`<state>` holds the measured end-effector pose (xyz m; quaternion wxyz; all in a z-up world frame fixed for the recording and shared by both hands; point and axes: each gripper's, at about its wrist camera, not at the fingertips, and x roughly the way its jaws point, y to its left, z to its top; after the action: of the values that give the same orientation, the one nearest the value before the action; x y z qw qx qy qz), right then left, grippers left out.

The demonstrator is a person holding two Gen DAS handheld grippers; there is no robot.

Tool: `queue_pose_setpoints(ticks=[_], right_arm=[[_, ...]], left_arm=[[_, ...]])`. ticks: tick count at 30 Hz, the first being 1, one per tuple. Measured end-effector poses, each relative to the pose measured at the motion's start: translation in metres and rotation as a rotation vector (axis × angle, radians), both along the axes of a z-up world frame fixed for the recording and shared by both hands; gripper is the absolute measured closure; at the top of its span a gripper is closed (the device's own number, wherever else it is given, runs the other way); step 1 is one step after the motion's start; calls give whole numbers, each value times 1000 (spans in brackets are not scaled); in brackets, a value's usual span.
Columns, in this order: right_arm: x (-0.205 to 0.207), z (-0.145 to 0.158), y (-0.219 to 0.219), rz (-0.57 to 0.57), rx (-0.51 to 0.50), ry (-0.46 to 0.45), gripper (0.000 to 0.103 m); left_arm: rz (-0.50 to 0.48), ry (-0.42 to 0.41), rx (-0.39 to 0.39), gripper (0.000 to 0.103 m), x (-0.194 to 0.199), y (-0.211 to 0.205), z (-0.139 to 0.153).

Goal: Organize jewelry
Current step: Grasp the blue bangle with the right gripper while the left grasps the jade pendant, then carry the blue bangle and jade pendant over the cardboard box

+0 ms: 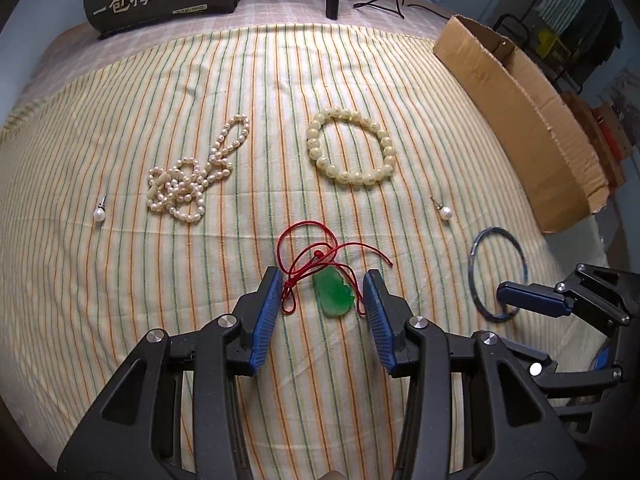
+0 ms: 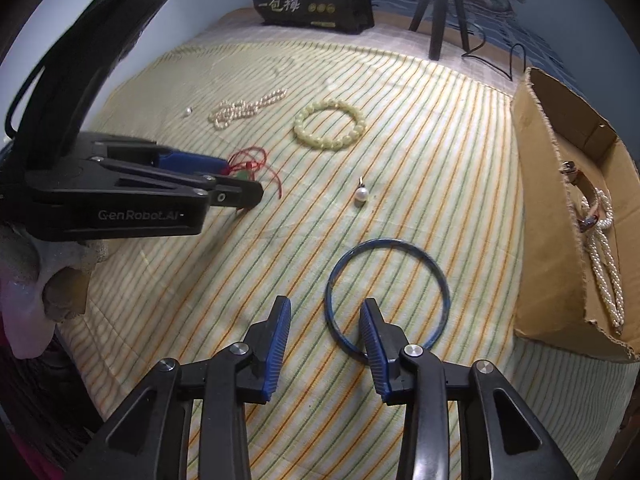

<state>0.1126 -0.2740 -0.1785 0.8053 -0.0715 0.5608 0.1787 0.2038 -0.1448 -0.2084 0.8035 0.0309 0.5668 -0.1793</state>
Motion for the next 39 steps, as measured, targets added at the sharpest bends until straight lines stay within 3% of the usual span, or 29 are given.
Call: queue_pose_setpoints(ticks=[9, 16, 22, 26, 31, 39], right_arm=[[0, -8, 9, 32, -72, -12, 70], [-2, -10, 12, 48, -104, -20, 74], [-4, -9, 14, 59, -140, -31, 97], [-3, -3, 7, 39, -79, -6, 102], [0, 13, -11, -34, 71, -1, 102], [-4, 41, -17, -77, 107, -62, 102]], left_arm=[[-24, -43, 44, 66, -2, -3, 1], [-21, -65, 60, 83, -5, 0, 1], [1, -42, 19, 86, 0, 8, 4], [9, -45, 14, 87, -2, 9, 8], [30, -69, 10, 87, -4, 15, 16], [56, -98, -31, 87, -7, 27, 37]])
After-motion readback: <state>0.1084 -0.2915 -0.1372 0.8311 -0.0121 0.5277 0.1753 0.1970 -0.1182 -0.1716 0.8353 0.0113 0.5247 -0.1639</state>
